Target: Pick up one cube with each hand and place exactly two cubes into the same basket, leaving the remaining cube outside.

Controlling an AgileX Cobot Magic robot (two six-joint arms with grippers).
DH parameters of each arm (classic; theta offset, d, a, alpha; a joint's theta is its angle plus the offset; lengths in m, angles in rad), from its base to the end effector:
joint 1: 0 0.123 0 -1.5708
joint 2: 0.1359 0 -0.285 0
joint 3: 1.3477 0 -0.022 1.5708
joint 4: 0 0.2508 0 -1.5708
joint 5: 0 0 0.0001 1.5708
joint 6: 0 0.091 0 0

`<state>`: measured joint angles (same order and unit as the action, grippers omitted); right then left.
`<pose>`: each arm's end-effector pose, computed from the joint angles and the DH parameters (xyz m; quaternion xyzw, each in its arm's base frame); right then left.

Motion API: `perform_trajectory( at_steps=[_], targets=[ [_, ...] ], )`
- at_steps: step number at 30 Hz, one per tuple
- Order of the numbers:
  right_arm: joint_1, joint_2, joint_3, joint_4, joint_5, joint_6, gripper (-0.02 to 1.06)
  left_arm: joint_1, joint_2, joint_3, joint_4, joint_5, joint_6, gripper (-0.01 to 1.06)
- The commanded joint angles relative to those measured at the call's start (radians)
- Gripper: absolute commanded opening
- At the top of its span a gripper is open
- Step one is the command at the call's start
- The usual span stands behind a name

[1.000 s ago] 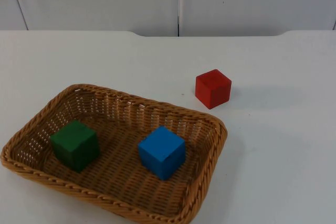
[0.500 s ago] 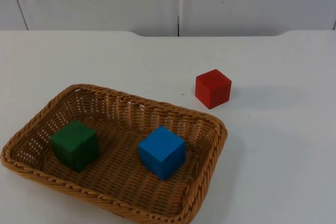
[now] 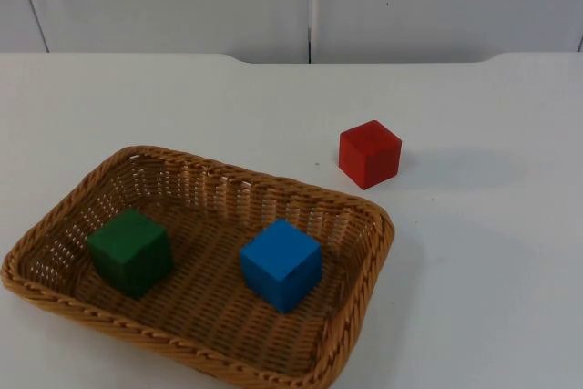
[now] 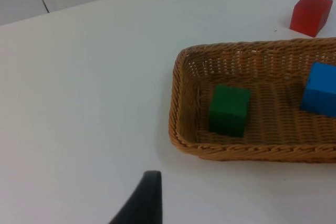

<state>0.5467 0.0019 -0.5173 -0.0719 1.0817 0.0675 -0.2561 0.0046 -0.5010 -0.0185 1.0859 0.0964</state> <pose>-0.0034 -0.0089 0.2806 -0.2007 0.8302 0.1226 0.5054 -0.0055 -0.0001 0.2756 0.1513 0.8472 -0.0498 0.5068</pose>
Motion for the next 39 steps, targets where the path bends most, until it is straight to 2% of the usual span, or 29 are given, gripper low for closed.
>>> perform_trajectory(
  at_steps=[1, 12, 18, 39],
  targets=[
    [-0.045, -0.002, 0.000, 0.000, -0.003, -0.005, 1.05, 0.001, -0.005, 0.005, 0.001, -0.011, -0.006, 1.05],
    [-0.286, -0.002, 0.000, 0.000, -0.003, -0.005, 1.05, 0.001, -0.005, 0.005, 0.003, -0.011, -0.009, 1.05],
    [-0.360, -0.002, 0.000, 0.000, -0.003, -0.005, 1.05, 0.001, -0.005, 0.005, 0.003, -0.011, -0.009, 1.05],
    [-0.374, -0.002, 0.000, 0.000, -0.005, -0.005, 1.05, 0.001, -0.005, 0.005, 0.005, -0.011, -0.009, 1.05]
  ],
)
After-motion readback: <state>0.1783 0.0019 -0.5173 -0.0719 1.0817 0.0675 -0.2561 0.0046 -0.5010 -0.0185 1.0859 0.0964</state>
